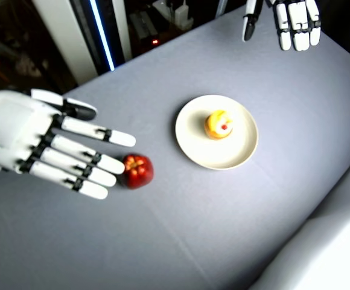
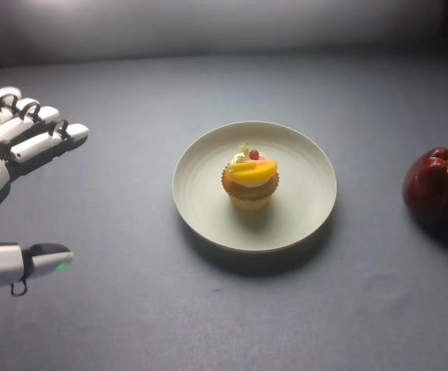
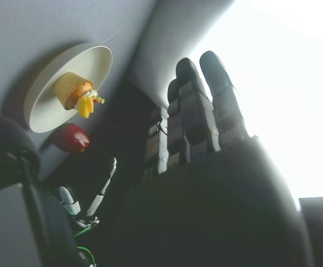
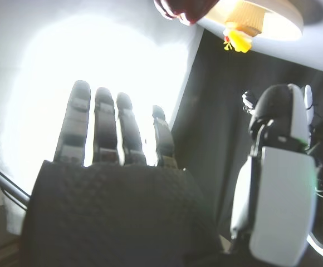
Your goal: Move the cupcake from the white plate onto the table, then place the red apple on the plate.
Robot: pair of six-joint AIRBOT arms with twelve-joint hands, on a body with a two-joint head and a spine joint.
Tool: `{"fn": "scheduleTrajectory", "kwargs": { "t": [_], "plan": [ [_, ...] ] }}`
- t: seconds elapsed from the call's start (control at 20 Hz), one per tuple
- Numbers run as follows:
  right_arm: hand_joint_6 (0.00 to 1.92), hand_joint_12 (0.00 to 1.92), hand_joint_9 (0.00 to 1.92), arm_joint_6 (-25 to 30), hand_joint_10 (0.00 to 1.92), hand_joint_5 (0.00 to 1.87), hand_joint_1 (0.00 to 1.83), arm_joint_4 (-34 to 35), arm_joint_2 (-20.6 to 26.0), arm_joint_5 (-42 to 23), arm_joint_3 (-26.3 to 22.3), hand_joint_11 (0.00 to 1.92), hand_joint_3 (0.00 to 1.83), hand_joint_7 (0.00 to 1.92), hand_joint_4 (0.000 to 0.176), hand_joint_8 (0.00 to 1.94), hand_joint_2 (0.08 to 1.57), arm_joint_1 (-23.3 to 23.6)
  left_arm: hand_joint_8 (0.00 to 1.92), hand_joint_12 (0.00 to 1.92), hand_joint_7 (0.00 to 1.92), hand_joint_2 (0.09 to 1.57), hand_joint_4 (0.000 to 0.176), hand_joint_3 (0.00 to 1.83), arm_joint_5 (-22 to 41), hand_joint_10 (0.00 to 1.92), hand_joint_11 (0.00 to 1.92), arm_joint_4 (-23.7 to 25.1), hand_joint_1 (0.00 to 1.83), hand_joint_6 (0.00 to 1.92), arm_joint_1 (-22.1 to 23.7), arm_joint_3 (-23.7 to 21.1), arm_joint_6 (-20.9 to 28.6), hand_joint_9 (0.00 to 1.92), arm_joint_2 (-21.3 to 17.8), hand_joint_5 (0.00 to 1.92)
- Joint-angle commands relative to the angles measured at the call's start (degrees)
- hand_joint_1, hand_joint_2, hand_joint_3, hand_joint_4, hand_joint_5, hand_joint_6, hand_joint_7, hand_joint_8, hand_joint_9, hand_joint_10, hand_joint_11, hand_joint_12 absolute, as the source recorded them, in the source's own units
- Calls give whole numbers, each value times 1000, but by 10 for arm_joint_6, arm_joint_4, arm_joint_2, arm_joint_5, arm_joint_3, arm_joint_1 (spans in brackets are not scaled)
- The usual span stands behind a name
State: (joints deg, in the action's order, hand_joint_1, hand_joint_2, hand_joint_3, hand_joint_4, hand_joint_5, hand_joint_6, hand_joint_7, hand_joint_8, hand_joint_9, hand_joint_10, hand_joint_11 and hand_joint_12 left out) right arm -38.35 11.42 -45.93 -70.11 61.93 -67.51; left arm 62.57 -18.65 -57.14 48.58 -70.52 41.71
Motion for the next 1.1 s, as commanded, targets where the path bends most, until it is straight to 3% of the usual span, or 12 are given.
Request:
{"fn": "scheduleTrajectory", "kwargs": {
  "t": [0.0,0.25,0.3,0.35,0.4,0.6,0.7,0.8,0.85,0.9,0.95,1.05],
  "plan": [
    [2,392,260,6,6,322,542,15,2,-69,3,142,6,252,76,2,1226,2,2,108,143,962,119,5,69,10,20,2,584,8,4,3,1,74,2,196],
    [2,323,264,8,0,336,536,15,1,-69,4,168,3,269,78,2,1243,2,5,160,143,952,113,0,36,20,95,23,634,9,30,24,24,122,24,216],
    [0,306,249,9,0,329,525,15,1,-69,5,155,3,263,82,0,1248,3,5,165,144,943,79,0,15,17,103,37,688,14,52,40,32,124,41,235],
    [0,299,247,10,0,324,514,15,1,-72,5,148,2,261,89,0,1247,3,3,163,141,935,70,0,-1,12,98,47,672,12,72,52,35,117,56,236],
    [1,299,260,11,5,325,542,15,1,-76,5,155,2,273,82,4,1250,3,5,167,148,926,94,0,-22,12,107,62,647,8,100,66,36,123,75,234],
    [1,241,300,13,2,354,552,12,1,-88,5,207,0,318,43,3,1249,7,0,160,141,905,119,0,-130,7,116,113,546,2,214,136,48,127,160,229],
    [0,209,279,13,0,348,572,12,0,-89,6,194,0,310,49,0,1249,7,4,145,153,888,161,0,-164,4,94,126,660,8,244,170,77,118,198,254],
    [1,209,288,13,6,349,565,11,-2,-89,8,214,0,311,51,3,1247,7,2,147,138,908,175,0,-186,6,110,126,642,1,262,195,81,112,227,241],
    [4,209,293,13,7,357,562,11,-3,-89,9,217,1,316,41,5,1249,7,14,158,171,906,167,0,-197,13,137,126,755,13,270,206,81,133,240,275],
    [6,204,293,13,6,368,599,11,-4,-88,10,213,0,321,28,5,1247,7,12,168,259,892,130,0,-212,15,173,126,829,11,280,219,81,206,255,341],
    [5,203,298,13,6,370,577,11,-4,-88,10,213,0,328,40,5,1242,7,9,180,329,895,106,0,-226,12,196,127,863,7,287,231,81,263,271,388],
    [3,197,294,13,2,369,577,11,-5,-88,11,202,0,330,41,4,1244,7,2,456,376,879,99,9,-248,0,121,127,896,5,297,255,81,333,297,421]
  ]
}}
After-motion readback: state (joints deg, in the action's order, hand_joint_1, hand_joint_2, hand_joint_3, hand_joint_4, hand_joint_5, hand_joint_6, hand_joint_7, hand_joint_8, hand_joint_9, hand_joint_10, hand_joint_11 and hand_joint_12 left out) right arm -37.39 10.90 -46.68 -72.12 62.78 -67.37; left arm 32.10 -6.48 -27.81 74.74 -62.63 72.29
